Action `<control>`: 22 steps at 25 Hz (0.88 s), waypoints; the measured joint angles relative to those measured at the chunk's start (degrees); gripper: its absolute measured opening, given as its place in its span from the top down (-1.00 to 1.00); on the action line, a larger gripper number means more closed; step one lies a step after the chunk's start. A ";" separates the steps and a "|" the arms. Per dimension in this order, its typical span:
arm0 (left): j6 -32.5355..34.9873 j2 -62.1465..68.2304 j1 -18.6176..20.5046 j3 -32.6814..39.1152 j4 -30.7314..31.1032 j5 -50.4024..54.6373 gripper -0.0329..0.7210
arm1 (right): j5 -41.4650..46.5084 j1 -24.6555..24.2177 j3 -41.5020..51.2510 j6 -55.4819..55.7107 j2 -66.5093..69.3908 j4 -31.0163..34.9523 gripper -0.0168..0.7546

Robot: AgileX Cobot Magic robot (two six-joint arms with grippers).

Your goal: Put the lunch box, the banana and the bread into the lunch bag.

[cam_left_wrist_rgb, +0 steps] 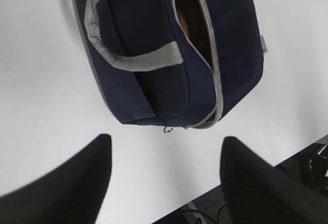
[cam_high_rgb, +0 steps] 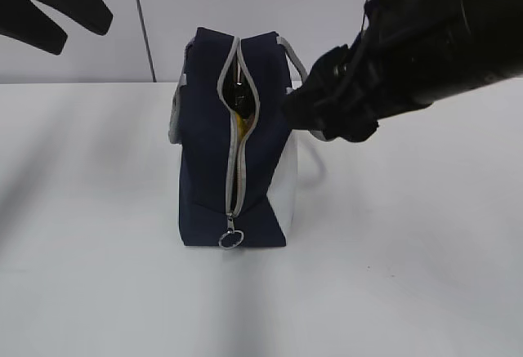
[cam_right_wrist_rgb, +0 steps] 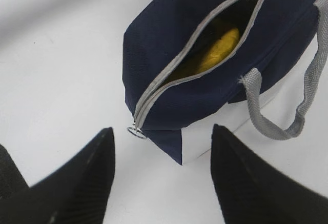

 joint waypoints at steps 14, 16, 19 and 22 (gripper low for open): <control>0.00 0.00 0.00 0.00 0.70 0.05 -0.26 | -32.93 0.62 20.45 -6.70 -2.18 8.35 -0.18; 0.00 0.00 0.00 0.00 1.50 0.05 -0.26 | -37.40 2.09 22.63 -6.70 -2.16 8.11 -0.18; 0.00 0.00 0.00 0.00 2.74 0.05 -0.26 | -44.37 4.51 26.25 -6.70 -2.16 7.40 -0.18; 0.00 0.00 0.00 0.00 3.15 0.05 -0.26 | -49.67 6.51 29.42 -5.28 -1.35 6.59 -0.18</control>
